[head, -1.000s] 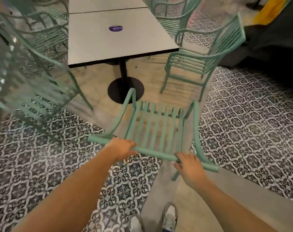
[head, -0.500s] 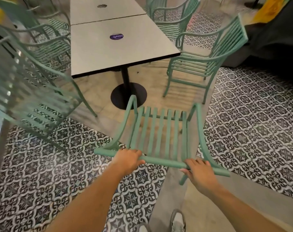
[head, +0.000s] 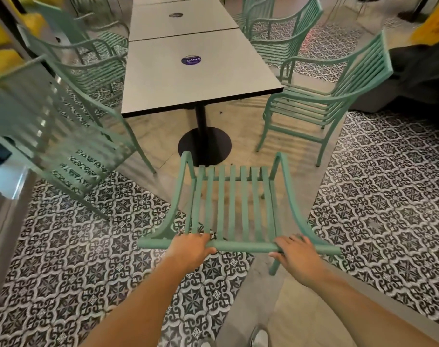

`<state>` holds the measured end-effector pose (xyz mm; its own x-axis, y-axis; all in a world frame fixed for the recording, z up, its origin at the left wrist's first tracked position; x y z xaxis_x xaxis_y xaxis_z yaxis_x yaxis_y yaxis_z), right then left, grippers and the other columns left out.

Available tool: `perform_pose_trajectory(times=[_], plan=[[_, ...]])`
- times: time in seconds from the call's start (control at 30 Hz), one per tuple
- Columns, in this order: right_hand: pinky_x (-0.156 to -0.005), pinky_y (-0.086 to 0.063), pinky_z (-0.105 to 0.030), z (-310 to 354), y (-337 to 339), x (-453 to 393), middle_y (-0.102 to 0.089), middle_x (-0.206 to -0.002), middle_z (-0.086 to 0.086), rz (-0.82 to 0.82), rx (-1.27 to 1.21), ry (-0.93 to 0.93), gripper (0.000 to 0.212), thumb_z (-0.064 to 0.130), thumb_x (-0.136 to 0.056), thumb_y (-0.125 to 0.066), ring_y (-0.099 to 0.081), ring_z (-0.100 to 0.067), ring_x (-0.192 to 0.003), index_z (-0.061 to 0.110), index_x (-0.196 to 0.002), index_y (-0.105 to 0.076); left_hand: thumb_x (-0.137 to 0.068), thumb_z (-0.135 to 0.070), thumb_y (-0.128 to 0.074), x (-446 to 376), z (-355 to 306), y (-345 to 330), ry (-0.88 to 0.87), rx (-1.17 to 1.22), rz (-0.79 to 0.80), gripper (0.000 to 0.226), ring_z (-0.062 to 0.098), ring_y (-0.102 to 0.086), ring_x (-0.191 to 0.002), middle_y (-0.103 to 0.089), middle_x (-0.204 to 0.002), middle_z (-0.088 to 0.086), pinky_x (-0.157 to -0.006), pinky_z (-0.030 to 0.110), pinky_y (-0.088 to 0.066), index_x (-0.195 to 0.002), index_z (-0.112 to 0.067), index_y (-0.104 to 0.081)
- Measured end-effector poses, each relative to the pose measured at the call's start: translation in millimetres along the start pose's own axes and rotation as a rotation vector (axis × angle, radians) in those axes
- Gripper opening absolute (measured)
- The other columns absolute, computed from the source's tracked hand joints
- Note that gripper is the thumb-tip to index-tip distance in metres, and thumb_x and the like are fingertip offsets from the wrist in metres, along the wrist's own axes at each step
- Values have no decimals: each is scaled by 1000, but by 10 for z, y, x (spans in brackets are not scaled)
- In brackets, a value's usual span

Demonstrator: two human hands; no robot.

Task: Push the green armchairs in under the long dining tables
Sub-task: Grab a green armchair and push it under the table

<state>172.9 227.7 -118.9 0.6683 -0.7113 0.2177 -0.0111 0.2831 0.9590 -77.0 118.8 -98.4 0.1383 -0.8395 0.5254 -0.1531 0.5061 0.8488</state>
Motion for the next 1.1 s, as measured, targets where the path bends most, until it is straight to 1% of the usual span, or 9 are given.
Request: perform_pose_trajectory(times=[0.2, 0.43, 0.57, 0.63, 0.77, 0.83, 0.9, 1.0, 1.1], plan=[[-107, -22, -36, -46, 105, -84, -60, -114, 18, 77, 12, 46, 107, 83, -59, 26, -51, -9, -111, 37, -119, -50, -98, -57, -31, 58, -59, -86, 61, 51, -28, 44, 15, -62, -94, -59, -102, -3, -88, 36, -55, -118, -22, -49], [-112, -18, -36, -36, 233, -111, -58, -118, 17, 166, 12, 73, 77, 74, -75, -5, -49, -9, -116, 34, -124, -49, -97, -58, -35, 107, -93, -104, 109, 134, -60, 42, 17, -64, -89, -63, -97, -4, -85, 38, -56, -112, -23, -53], [-112, -17, -36, -71, 232, -119, -57, -119, 18, 158, -1, 89, 113, 87, -54, 24, -48, -8, -116, 36, -123, -49, -97, -58, -36, 168, -129, -80, 115, 132, -73, 40, 18, -63, -88, -64, -97, -3, -83, 38, -55, -110, -23, -52], [-112, -18, -35, -129, 197, -119, -57, -120, 19, 172, -28, 82, 116, 89, -51, 25, -48, -8, -116, 37, -124, -49, -97, -58, -37, 198, -131, -81, 118, 160, -109, 38, 17, -63, -87, -64, -95, -5, -83, 37, -54, -107, -25, -52], [-112, -20, -35, -126, 239, -82, -55, -122, 17, 150, -25, 26, 89, 86, -70, -1, -44, -8, -120, 37, -123, -53, -99, -54, -35, 328, -34, -144, 204, 258, -213, 31, 7, -60, -79, -58, -84, -13, -93, 35, -50, -101, -28, -53], [-115, -18, -41, -182, 273, -47, -51, -131, 8, 18, -52, -142, 64, 67, -89, -19, -39, -15, -129, 29, -126, -54, -99, -49, -35, 452, 141, -225, 349, 334, -311, 30, 9, -58, -93, -58, -96, -13, -106, 40, -40, -107, -27, -55], [-115, -20, -49, -304, 319, -9, -44, -142, -6, -185, -107, -357, 54, 55, -94, -36, -35, -26, -135, 19, -132, -51, -98, -45, -41, 608, 406, -321, 566, 436, -437, 34, 12, -53, -109, -55, -115, -6, -109, 42, -37, -121, -23, -54], [-113, -23, -52, -545, 380, 120, -30, -150, -21, -456, -437, -733, 69, 36, -85, -66, -28, -38, -138, 5, -140, -38, -94, -35, -55, 848, 688, -409, 879, 733, -596, 49, 21, -50, -112, -47, -130, 8, -95, 46, -49, -136, -12, -45], [-107, -37, -50, -756, 240, 226, -36, -147, -21, -594, -1062, -1204, 84, 26, -77, -76, -40, -39, -131, 8, -144, -30, -94, -23, -60, 963, 706, -469, 1118, 1248, -635, 58, 24, -53, -98, -45, -132, 20, -75, 35, -54, -145, -12, -32]])
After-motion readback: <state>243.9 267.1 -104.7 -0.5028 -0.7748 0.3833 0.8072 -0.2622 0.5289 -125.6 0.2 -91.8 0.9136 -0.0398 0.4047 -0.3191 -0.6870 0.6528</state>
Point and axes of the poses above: each hand's wrist, its own x-axis away from the middle knuckle, its own y-axis out of the back of the hand, z = x × y, the point moved 5 cm from there along -x, towards the middle knuckle
